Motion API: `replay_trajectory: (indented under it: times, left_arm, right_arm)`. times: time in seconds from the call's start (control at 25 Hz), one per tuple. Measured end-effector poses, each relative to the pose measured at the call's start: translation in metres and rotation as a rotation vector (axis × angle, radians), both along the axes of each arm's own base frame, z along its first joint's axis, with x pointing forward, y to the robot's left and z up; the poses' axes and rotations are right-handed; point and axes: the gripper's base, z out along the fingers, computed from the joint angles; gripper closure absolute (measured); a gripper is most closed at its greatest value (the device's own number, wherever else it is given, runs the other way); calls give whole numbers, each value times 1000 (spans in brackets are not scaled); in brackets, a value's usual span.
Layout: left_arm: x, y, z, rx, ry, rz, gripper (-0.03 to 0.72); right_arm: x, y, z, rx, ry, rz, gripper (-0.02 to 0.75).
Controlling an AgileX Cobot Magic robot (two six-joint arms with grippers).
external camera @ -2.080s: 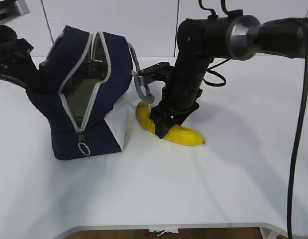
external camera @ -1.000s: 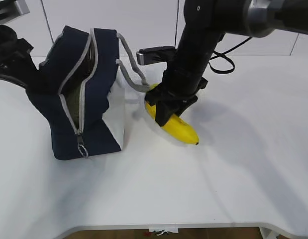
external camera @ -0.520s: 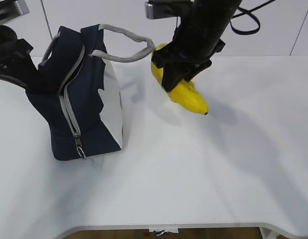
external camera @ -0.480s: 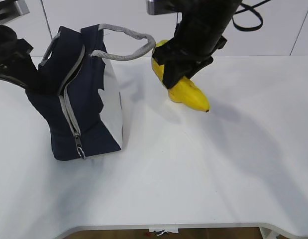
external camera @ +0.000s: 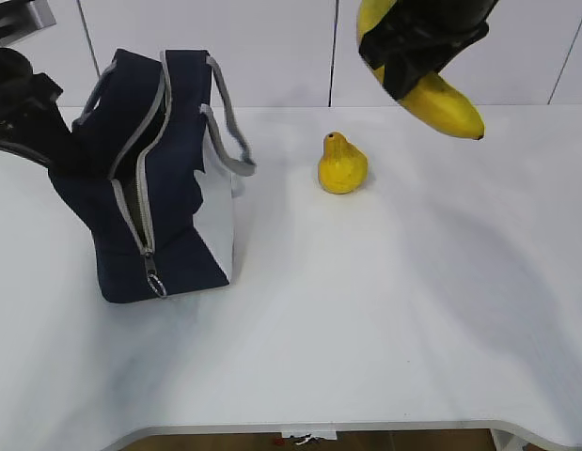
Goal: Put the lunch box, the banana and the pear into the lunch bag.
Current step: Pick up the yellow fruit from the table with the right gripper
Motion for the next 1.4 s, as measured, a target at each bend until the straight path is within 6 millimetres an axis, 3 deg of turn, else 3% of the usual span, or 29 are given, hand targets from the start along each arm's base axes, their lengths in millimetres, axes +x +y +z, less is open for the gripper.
replay_trajectory:
  times: [0.24, 0.48, 0.64, 0.76, 0.92, 1.12, 1.4]
  left_arm:
    - [0, -1, 1, -12, 1, 3, 694]
    - [1, -11, 8, -156, 12, 35, 694]
    - [2, -19, 16, -283, 20, 65, 694]
    - [3, -23, 21, -353, 24, 83, 694]
    - [4, -25, 23, -396, 26, 93, 694]
    - [4, -25, 24, -398, 25, 94, 694]
    - [3, -22, 20, -348, 22, 82, 694]
  right_arm:
    - [-3, 6, 12, 111, 2, -34, 449]
    - [-15, 37, 34, 487, 90, 37, 449]
    - [-12, 54, 48, 729, 45, 94, 449]
    - [-3, 65, 46, 855, 34, 105, 449]
    - [15, 80, 28, 981, 62, 93, 449]
    - [41, 98, -12, 1059, 101, 75, 449]
    - [56, 109, -63, 999, 175, 127, 449]
